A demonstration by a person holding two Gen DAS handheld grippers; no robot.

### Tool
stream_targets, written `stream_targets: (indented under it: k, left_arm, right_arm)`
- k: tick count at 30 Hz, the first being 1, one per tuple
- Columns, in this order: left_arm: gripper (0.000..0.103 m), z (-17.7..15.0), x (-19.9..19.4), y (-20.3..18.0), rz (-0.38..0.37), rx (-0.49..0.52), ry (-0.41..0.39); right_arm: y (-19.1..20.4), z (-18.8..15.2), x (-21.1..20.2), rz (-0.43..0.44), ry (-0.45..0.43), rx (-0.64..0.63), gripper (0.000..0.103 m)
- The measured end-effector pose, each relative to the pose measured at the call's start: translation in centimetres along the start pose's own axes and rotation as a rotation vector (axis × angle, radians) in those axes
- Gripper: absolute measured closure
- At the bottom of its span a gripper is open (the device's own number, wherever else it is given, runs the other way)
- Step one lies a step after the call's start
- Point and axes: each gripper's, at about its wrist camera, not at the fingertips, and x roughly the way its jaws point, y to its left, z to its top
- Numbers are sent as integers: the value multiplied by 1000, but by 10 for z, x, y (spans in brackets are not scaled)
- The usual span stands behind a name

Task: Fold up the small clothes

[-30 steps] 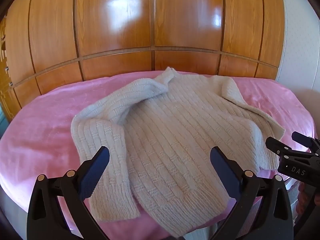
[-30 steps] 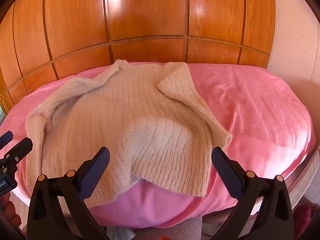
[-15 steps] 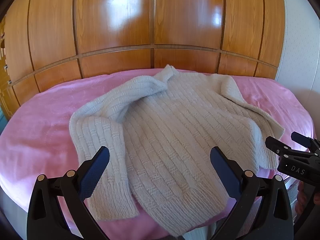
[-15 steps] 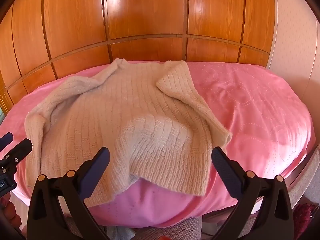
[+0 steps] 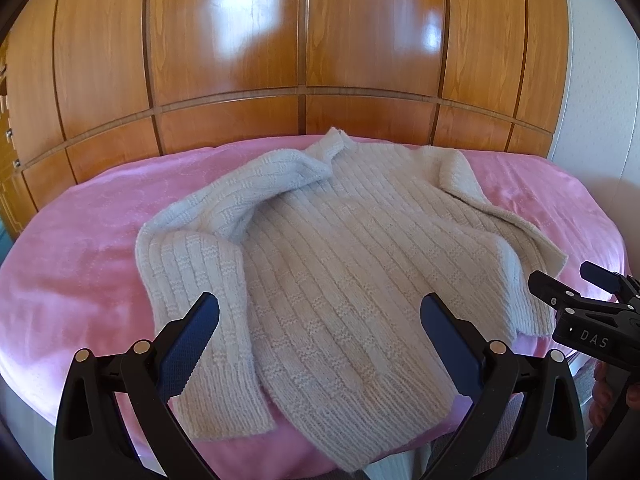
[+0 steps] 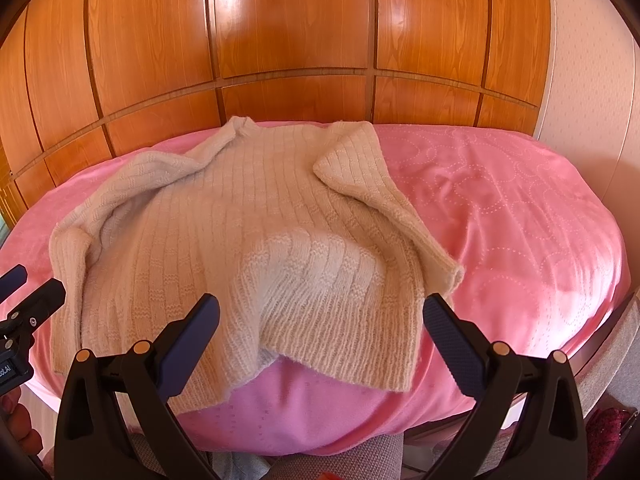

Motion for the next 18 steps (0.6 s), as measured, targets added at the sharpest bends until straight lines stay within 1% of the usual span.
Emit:
stream_targets:
  k: [7, 14, 18]
  left_arm:
    - [3, -2, 5, 2, -25, -10, 28]
    - [3, -4, 13, 4, -75, -19, 71]
    - [3, -5, 19, 6, -122, -27, 111]
  right_arm:
    - [1, -1, 2, 1, 12, -6, 2]
    - [3, 0, 5, -5, 17, -12, 2]
    - [5, 1, 7, -8, 20, -16, 2]
